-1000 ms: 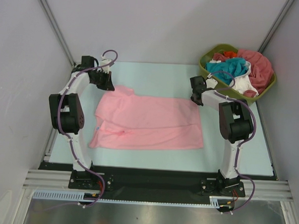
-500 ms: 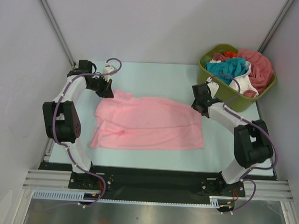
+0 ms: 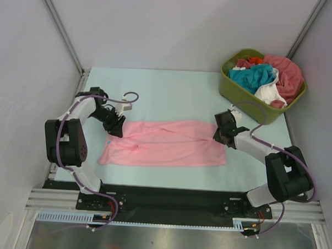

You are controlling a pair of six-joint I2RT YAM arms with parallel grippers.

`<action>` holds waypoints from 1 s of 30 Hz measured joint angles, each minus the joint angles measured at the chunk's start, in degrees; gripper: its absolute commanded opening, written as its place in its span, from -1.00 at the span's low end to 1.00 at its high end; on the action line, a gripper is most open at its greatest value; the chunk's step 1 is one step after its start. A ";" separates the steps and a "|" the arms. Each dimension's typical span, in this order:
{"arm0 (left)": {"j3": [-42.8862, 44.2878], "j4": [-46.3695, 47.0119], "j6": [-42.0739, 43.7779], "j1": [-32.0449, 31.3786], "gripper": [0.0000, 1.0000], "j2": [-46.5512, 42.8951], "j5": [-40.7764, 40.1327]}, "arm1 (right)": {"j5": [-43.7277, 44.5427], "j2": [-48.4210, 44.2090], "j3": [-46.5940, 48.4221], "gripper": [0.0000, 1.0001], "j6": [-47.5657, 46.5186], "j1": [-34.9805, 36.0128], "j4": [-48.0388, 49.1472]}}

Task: Fold and stack the t-shirts
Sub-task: Fold the tshirt

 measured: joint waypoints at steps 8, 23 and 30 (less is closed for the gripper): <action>7.43 1.40 -6.34 0.35 -0.07 0.50 -0.44 | 0.00 0.50 0.00 -1.00 -1.16 0.00 0.79; 12.50 7.45 -22.47 -2.71 -0.01 13.42 -14.40 | 0.15 1.22 0.00 -1.00 -2.62 0.02 0.81; 9.07 6.84 -21.92 -2.71 -0.99 13.42 -14.58 | 0.55 1.09 0.00 -1.00 -3.34 -0.26 0.17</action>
